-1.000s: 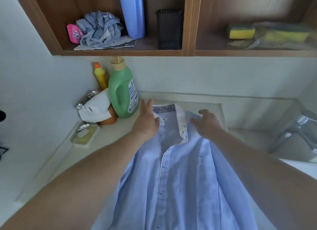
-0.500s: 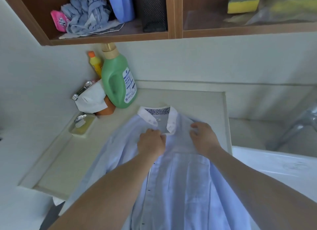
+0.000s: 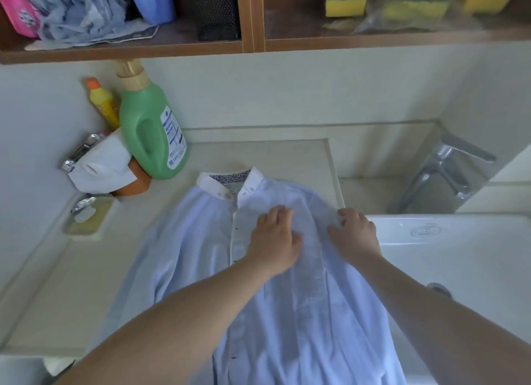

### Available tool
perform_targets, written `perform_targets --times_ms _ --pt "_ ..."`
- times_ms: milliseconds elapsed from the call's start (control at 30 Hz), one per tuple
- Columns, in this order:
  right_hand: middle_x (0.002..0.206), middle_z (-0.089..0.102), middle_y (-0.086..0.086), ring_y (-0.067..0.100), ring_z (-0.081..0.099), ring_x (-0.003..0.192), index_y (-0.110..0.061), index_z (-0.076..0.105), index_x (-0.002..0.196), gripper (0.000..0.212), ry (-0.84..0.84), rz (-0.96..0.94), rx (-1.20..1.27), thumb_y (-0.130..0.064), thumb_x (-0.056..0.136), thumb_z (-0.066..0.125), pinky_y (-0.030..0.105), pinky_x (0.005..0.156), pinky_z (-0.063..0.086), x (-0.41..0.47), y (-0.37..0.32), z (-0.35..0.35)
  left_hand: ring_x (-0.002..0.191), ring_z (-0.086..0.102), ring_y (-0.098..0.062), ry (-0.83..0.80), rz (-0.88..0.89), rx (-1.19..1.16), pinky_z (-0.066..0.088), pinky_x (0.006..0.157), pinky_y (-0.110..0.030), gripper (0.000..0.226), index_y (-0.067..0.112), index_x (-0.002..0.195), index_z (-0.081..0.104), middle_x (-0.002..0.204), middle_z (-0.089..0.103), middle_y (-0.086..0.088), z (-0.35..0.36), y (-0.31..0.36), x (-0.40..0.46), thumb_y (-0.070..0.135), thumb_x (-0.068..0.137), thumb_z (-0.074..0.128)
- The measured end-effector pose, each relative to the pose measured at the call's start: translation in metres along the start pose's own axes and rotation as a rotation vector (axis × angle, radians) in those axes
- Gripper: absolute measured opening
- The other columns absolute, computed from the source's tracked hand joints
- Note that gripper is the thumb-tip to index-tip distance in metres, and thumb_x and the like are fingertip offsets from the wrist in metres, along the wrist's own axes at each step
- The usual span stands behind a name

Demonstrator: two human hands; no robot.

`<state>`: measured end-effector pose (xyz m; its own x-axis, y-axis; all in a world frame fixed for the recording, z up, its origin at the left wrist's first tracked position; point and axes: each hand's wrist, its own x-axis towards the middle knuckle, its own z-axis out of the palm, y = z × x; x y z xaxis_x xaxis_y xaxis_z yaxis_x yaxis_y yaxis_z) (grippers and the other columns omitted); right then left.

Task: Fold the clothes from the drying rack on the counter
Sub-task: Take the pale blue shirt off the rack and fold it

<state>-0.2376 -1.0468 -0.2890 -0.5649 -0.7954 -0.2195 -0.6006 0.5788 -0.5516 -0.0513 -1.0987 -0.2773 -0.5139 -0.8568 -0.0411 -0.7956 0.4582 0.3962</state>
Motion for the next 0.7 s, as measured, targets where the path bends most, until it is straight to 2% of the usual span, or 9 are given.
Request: perform_targets --times_ms 33,100,167,233,400,567,633,700 --pt "0.128 0.058 0.008 0.034 0.048 0.123 -0.02 0.053 0.133 0.044 -0.011 0.023 0.01 -0.03 0.091 0.058 0.041 0.101 0.041 -0.006 0.004 -0.002 0.145 0.026 -0.037 -0.158 -0.052 -0.036 0.033 0.114 -0.055 0.063 0.019 0.154 0.03 0.165 0.019 -0.006 0.006 0.009 -0.002 0.051 0.101 0.042" --pt "0.116 0.062 0.008 0.033 0.056 0.112 -0.018 0.058 0.12 0.032 -0.026 0.081 0.019 -0.032 0.091 0.056 0.038 0.09 0.046 -0.021 0.01 -0.006 0.156 0.001 -0.035 -0.333 -0.098 0.018 0.011 0.121 -0.062 0.078 0.027 0.162 0.007 0.171 -0.007 0.001 0.015 0.02 -0.006 0.069 0.099 0.028" --pt "0.101 0.063 0.007 0.032 0.06 0.096 -0.017 0.058 0.099 0.017 -0.052 0.116 -0.047 -0.032 0.092 0.052 0.035 0.076 0.047 -0.036 0.02 -0.009 0.156 -0.011 -0.034 -0.351 -0.084 0.074 0.002 0.118 -0.068 0.079 0.031 0.162 -0.004 0.17 -0.015 0.002 0.022 0.018 -0.012 0.072 0.098 0.019" --pt "0.093 0.063 0.009 0.031 0.058 0.086 -0.016 0.053 0.086 0.019 -0.068 0.119 -0.108 -0.031 0.096 0.046 0.035 0.069 0.045 -0.046 0.031 -0.01 0.156 -0.017 -0.03 -0.334 -0.072 0.095 -0.002 0.116 -0.071 0.078 0.033 0.161 -0.006 0.17 -0.017 0.004 0.023 0.01 -0.016 0.073 0.097 0.014" --pt "0.099 0.062 0.014 0.032 0.053 0.086 -0.011 0.049 0.097 0.023 0.006 0.136 -0.125 -0.029 0.104 0.038 0.037 0.071 0.039 -0.049 0.035 -0.03 0.155 -0.02 -0.025 -0.306 -0.058 0.091 -0.008 0.117 -0.069 0.077 0.033 0.161 -0.011 0.169 -0.02 0.003 0.024 -0.007 -0.02 0.072 0.098 0.009" --pt "0.118 0.063 0.029 0.044 0.06 0.109 -0.005 0.051 0.111 0.029 0.193 0.094 -0.123 -0.031 0.107 0.04 0.04 0.078 0.038 -0.011 0.012 -0.078 0.155 -0.02 -0.024 -0.277 -0.1 0.125 -0.01 0.118 -0.067 0.077 0.033 0.161 -0.013 0.169 -0.021 0.005 0.02 -0.019 -0.017 0.072 0.098 0.01" --pt "0.118 0.063 0.028 0.044 0.06 0.108 -0.006 0.049 0.108 0.028 0.253 0.046 -0.148 -0.032 0.107 0.037 0.041 0.077 0.038 0.009 -0.003 -0.098 0.155 -0.023 -0.024 -0.289 -0.093 0.149 -0.009 0.118 -0.067 0.078 0.033 0.16 -0.016 0.168 -0.024 0.005 0.019 -0.022 -0.016 0.073 0.097 0.008" --pt "0.113 0.064 0.025 0.04 0.059 0.096 -0.014 0.044 0.102 0.022 0.28 -0.008 -0.188 -0.031 0.107 0.032 0.04 0.075 0.038 0.031 -0.017 -0.11 0.154 -0.026 -0.025 -0.292 -0.081 0.182 -0.009 0.118 -0.068 0.079 0.033 0.159 -0.019 0.167 -0.028 0.004 0.019 -0.025 -0.015 0.075 0.096 0.006"
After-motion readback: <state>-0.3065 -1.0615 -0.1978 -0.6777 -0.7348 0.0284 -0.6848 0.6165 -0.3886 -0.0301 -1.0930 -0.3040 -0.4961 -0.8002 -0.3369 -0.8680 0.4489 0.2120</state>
